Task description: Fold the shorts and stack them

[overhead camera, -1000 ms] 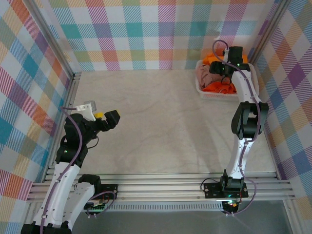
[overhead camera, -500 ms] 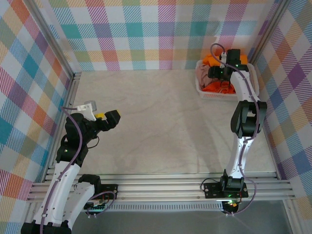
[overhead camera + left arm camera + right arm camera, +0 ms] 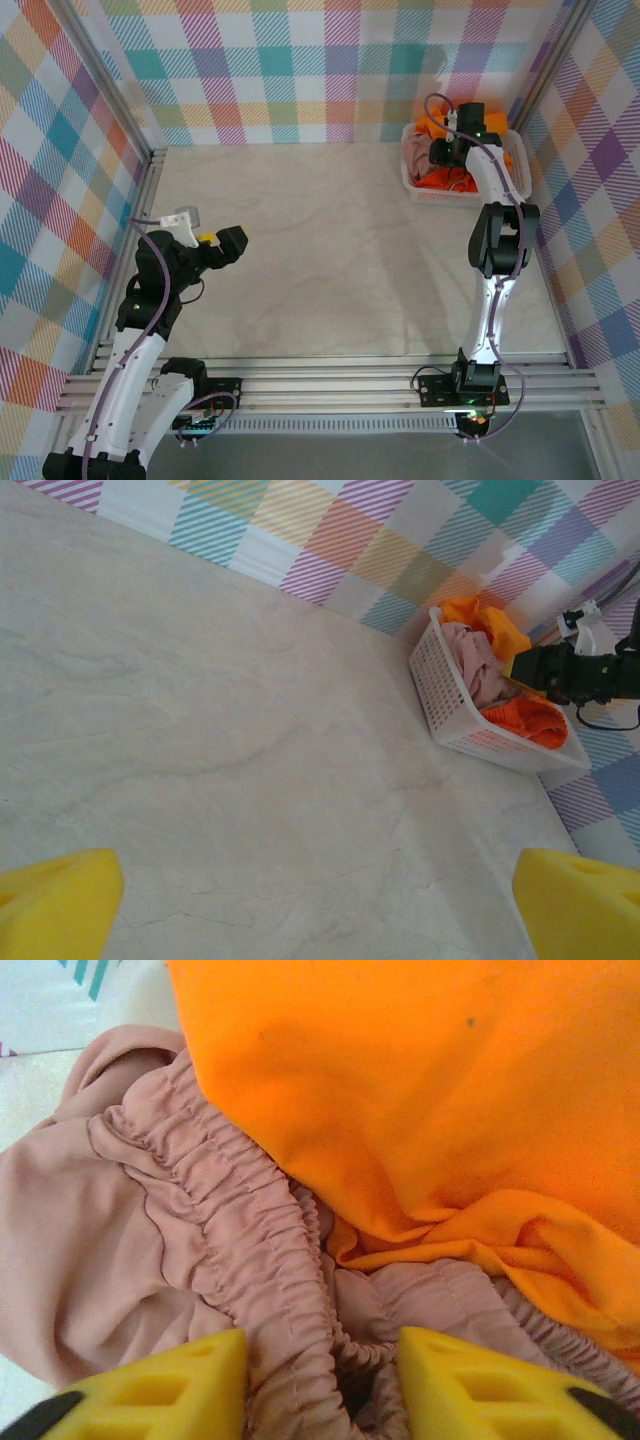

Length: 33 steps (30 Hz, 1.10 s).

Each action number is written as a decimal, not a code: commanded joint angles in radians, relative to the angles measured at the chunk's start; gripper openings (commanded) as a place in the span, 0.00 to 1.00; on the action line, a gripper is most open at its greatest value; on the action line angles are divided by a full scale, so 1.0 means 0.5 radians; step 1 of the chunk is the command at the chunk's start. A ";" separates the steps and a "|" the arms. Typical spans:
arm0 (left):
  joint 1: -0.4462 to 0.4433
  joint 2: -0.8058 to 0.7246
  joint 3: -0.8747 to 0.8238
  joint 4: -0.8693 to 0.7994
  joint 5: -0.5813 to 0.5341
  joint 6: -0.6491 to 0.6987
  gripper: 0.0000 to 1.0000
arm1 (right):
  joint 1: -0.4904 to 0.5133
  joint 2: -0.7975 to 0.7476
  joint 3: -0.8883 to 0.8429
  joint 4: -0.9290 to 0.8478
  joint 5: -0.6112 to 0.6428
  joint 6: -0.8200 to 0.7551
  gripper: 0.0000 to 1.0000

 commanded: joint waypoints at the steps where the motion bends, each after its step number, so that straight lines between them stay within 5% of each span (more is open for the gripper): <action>1: -0.031 -0.011 0.009 -0.023 0.008 -0.018 1.00 | 0.028 0.051 0.067 -0.065 0.024 0.003 0.27; 5: -0.035 -0.018 0.005 -0.024 0.001 -0.020 1.00 | 0.039 -0.041 0.030 -0.008 0.004 0.031 0.09; 8: -0.037 -0.022 0.003 -0.019 0.004 -0.026 1.00 | 0.065 -0.182 -0.057 0.107 0.012 0.031 0.04; 20: -0.046 -0.077 -0.015 -0.012 -0.005 -0.046 1.00 | 0.113 -0.609 -0.136 0.382 0.016 0.160 0.00; 33: -0.055 -0.064 -0.043 0.035 -0.009 -0.079 1.00 | 0.123 -0.690 0.194 0.507 -0.139 0.391 0.00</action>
